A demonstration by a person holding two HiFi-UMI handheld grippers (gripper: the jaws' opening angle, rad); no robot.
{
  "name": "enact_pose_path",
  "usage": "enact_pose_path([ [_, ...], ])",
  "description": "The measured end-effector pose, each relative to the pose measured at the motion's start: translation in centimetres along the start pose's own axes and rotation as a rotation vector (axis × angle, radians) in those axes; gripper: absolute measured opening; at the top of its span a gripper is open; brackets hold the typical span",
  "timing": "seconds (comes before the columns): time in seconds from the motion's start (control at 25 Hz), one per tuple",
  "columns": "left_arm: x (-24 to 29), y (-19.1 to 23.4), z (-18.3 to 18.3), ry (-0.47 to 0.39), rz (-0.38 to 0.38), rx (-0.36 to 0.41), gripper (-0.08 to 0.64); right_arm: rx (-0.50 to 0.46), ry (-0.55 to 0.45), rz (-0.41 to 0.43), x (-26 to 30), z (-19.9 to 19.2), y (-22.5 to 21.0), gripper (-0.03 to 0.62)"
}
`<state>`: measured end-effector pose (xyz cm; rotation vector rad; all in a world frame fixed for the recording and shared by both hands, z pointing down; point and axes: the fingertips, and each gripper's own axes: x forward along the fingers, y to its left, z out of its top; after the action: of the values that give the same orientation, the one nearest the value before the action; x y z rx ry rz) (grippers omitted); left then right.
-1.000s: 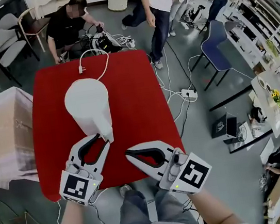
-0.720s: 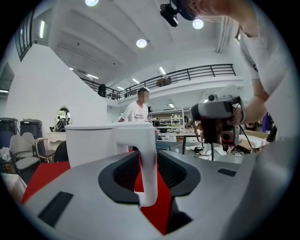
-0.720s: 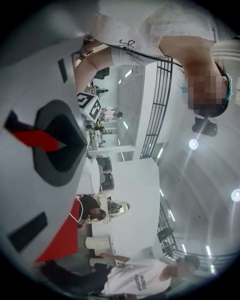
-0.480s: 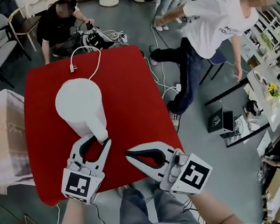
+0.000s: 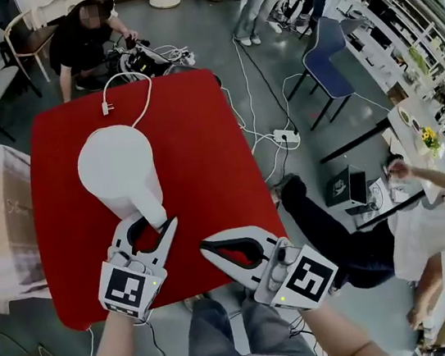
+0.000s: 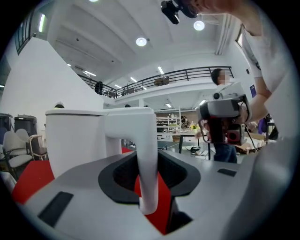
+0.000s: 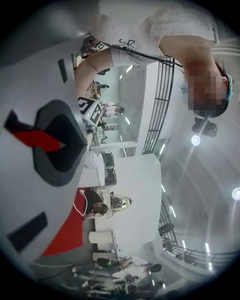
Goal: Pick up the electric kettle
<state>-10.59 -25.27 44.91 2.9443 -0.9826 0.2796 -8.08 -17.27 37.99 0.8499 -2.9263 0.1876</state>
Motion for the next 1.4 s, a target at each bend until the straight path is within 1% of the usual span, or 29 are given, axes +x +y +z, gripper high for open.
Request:
enact_pose_path([
  [0.12,1.0,-0.2,-0.5,0.019,0.002,0.017,0.114,0.001,0.006,-0.010,-0.2,-0.3,-0.2,0.003],
  [0.28,2.1,-0.4,-0.4,0.006,0.003,0.002,0.112,0.003,0.015,-0.025,-0.9,-0.5,-0.6,0.003],
  [0.48,3.1,0.0,0.0,-0.009,0.017,0.016,0.052,0.006,0.015,-0.039,-1.3,-0.6,-1.3,0.003],
  [0.64,4.0,-0.3,0.5,-0.018,0.021,0.028,0.031,0.009,0.019,-0.044,-1.9,-0.8,-1.8,0.003],
  [0.8,4.2,-0.1,0.8,-0.025,0.043,0.024,0.011,0.010,0.018,-0.046,-2.1,-0.8,-2.1,0.003],
  [0.88,4.1,0.0,0.8,-0.021,0.051,0.039,0.009,0.011,0.018,-0.046,-2.1,-0.8,-2.1,0.003],
  [1.04,4.3,-0.1,1.1,-0.023,0.062,0.096,0.009,0.008,0.020,-0.043,-2.3,-0.7,-2.2,0.003],
  [1.12,4.5,-0.2,1.1,-0.023,0.067,0.104,0.009,0.005,0.023,-0.041,-2.4,-0.8,-2.3,0.003],
  [1.2,4.6,-0.2,1.4,-0.030,0.075,0.094,0.008,0.003,0.023,-0.042,-2.6,-0.8,-2.4,0.003],
  [1.36,4.0,0.3,2.7,-0.066,0.098,0.014,0.008,0.002,0.018,-0.044,-3.0,-0.5,-2.7,0.003],
  [1.4,3.8,0.4,3.1,-0.073,0.100,0.005,0.008,0.001,0.016,-0.044,-3.1,-0.3,-2.7,0.003],
])
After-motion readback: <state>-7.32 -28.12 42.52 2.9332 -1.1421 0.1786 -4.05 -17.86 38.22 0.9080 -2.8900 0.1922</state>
